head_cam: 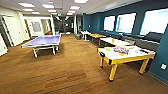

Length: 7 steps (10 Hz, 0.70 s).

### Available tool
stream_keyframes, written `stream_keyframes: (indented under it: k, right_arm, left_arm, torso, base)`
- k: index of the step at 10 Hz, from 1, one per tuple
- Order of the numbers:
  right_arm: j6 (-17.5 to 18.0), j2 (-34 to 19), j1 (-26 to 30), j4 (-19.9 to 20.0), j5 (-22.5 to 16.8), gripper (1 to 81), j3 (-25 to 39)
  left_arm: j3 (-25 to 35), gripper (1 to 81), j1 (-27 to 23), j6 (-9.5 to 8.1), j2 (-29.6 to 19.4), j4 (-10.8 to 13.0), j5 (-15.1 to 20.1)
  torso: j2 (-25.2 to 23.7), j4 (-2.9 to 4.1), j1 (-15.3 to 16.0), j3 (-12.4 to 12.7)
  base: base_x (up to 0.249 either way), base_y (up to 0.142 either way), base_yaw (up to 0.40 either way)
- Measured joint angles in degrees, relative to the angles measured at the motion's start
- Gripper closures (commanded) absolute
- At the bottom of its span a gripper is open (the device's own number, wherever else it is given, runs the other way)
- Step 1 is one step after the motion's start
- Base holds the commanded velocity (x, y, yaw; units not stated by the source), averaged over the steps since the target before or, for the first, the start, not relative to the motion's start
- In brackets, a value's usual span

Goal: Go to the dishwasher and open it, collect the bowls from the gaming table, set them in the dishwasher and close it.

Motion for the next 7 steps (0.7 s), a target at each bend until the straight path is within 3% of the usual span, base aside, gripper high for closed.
stream_keyframes:
  k: [7]
  right_arm:
    - [0.0, 0.13, 0.05, 0.02, 0.09, 1.0, 0.0]
  left_arm:
    - [-0.06, 1.0, 0.0, 0.0, -0.02, 0.02, 0.0]
  torso:
    - [0.0, 0.0, 0.0, 0.0]
  base:
    - [0.158, 0.0, 0.0]
